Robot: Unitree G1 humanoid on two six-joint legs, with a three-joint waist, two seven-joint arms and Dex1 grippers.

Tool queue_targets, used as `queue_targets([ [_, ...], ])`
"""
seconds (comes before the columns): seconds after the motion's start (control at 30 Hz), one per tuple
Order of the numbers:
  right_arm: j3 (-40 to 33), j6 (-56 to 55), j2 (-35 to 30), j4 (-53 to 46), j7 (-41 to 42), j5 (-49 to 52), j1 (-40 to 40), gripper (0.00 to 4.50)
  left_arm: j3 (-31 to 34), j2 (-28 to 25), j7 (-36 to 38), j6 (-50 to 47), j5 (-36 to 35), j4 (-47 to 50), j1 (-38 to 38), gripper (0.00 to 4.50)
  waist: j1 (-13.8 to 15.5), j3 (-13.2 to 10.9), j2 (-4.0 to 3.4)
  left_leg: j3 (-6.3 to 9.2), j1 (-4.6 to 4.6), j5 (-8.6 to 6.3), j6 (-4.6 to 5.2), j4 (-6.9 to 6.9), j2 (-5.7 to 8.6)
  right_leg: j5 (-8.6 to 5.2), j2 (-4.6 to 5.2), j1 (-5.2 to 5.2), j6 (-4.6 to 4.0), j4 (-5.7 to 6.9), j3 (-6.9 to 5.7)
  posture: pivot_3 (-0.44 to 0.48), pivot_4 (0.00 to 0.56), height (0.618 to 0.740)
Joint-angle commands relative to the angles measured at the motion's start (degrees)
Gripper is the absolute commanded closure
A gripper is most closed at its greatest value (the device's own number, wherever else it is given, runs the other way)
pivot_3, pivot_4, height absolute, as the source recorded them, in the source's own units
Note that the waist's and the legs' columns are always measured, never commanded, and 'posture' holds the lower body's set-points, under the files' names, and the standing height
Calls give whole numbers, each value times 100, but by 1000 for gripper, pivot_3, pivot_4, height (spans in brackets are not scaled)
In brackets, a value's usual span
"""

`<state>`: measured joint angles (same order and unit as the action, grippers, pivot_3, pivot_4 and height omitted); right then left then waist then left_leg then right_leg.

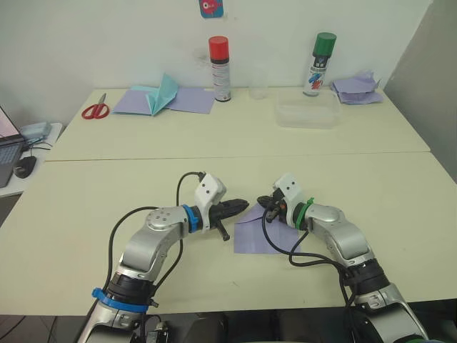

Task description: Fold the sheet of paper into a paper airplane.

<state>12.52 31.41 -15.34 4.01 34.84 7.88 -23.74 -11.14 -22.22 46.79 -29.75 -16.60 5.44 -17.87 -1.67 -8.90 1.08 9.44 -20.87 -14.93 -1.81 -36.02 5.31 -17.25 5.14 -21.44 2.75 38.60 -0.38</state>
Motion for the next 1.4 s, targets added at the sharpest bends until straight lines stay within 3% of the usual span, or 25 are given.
queue_targets([
  [0.03,17,23,-33,235,5,-54,60,4500,-356,78,-42,349,369,-395,-57,4473,1,0,0,0,0,0,0,0,0,0,0,0,0,-1,0,0,150,740],
  [0.23,-61,-651,15,34,216,89,74,4500,-644,170,-29,683,765,-1067,-143,4473,14,-1,0,0,-1,-1,2,0,1,0,1,3,1,-2,-1,0,150,740],
  [0.53,171,-416,35,-230,365,41,310,4500,-752,30,210,357,753,-1043,-116,4473,11,-1,-1,1,-1,-1,1,0,1,0,1,1,0,-2,0,0,150,740],
  [0.97,-61,-515,-13,408,-486,-450,172,4500,-852,-91,152,216,866,-1104,-167,4473,12,4,0,4,4,-2,2,0,1,-1,0,6,1,-1,-1,0,150,740],
  [1.4,-364,-812,-156,357,-722,-333,265,4500,-896,26,14,214,931,-1327,-281,4473,58,8,2,5,4,-2,2,-1,3,-1,1,11,2,-4,-2,0,150,740],
])
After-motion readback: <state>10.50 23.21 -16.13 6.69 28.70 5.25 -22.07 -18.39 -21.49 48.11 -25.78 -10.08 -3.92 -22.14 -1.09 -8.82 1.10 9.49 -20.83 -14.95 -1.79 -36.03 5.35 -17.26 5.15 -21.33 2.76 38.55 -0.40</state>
